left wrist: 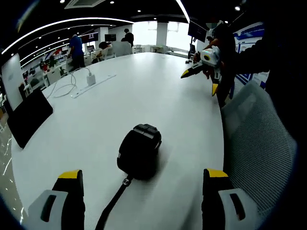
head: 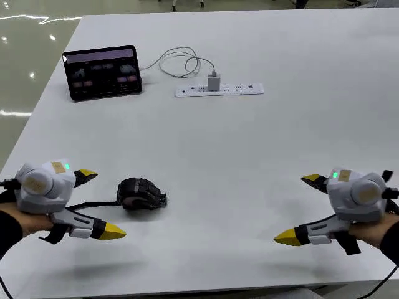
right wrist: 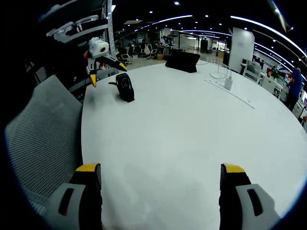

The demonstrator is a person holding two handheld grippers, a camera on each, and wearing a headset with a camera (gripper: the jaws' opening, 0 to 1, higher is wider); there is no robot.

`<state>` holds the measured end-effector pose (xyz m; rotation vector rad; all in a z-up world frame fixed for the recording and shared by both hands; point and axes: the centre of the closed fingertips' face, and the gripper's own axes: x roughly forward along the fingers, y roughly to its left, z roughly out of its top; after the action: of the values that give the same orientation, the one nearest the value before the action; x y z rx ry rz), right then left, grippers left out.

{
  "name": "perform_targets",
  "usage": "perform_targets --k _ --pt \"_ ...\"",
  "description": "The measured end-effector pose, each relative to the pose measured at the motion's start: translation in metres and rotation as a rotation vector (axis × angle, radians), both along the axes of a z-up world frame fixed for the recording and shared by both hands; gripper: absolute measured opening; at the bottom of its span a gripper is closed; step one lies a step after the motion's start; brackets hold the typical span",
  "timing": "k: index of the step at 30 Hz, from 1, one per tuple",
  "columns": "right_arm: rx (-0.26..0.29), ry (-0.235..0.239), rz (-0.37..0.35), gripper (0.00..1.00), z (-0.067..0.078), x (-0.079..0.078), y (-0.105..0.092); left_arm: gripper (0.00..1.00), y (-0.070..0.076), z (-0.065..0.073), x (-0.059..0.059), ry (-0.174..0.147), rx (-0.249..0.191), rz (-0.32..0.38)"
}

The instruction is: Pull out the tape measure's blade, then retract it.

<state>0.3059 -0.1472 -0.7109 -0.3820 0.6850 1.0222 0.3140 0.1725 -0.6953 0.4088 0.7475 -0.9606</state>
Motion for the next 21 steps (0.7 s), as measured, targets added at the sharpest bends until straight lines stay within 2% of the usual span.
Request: perform_targets --k 3,5,7,13,15,18,19,21 --pt "-0.005 -0.006 0.024 1.00 0.000 0.008 0.011 1.00 -0.006 -0.003 0.011 -0.031 0.062 -0.065" --pt "-0.003 -0.009 0.036 0.99 0.000 0.015 0.016 1.00 -0.016 -0.001 0.016 -0.027 0.056 -0.088" --pt "-0.003 -0.013 0.049 1.00 0.002 0.016 0.025 0.98 -0.022 0.002 0.020 -0.035 0.069 -0.123" --pt "0.011 -0.028 0.079 1.00 0.009 0.025 0.042 0.94 -0.033 0.004 0.027 -0.033 0.092 -0.171" --pt "0.016 -0.030 0.084 1.00 0.013 0.026 0.049 0.94 -0.035 0.003 0.029 -0.029 0.096 -0.176" --pt "0.014 -0.031 0.103 1.00 0.010 0.027 0.057 0.90 -0.034 -0.002 0.026 -0.019 0.142 -0.217" --pt "0.016 -0.028 0.109 1.00 0.010 0.026 0.061 0.87 -0.036 -0.003 0.026 -0.019 0.144 -0.227" --pt "0.017 -0.031 0.130 1.00 0.009 0.026 0.069 0.83 -0.039 -0.005 0.022 0.005 0.149 -0.247"
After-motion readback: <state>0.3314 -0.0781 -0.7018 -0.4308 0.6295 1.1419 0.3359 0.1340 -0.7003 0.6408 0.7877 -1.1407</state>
